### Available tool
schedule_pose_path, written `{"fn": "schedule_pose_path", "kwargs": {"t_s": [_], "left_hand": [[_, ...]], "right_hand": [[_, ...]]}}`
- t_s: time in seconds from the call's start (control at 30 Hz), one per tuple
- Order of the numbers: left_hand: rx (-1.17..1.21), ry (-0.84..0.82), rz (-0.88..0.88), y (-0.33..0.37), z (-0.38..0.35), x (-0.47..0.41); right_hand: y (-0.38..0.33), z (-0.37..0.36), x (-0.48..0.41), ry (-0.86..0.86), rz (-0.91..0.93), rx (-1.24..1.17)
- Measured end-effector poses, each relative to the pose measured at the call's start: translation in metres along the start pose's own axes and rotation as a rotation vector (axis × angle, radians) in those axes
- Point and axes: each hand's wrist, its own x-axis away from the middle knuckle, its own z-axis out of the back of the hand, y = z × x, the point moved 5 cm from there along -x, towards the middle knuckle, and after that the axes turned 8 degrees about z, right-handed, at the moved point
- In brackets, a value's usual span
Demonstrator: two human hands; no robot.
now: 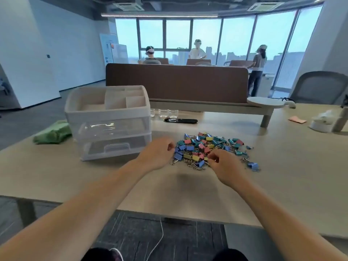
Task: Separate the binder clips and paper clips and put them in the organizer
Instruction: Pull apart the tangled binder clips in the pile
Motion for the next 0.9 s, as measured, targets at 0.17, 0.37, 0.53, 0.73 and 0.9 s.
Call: {"fn": "schedule_pose_path", "kwargs": {"t_s": [0.17,0.37,0.53,0.73,0.9], "left_hand": [[-0.009,-0.076,0.004,-0.014,-0.037,-0.034],[-0.056,-0.116,-0.067,-0.004,-0.064,-0.066],[-0.192,-0.169,-0.101,0.002,-0.077,-0.082],[-0.251,-0.189,-0.148,0.001,-0.084,-0.094],[-0.218,-0.153,-0.2,-0.001,-0.087,-0.095]], "right_hand": [[0.016,-0.017,-0.024,-0.06,0.038,0.123],[0.032,-0.035,-0.046,-0.177,0.086,0.207],[0.033,-0.043,-0.055,-0.242,0.076,0.228],[0.036,-0.047,-0.063,-0.242,0.06,0.26],[0.035,-0.054,-0.067,-0.264,0.083,0.294]]}}
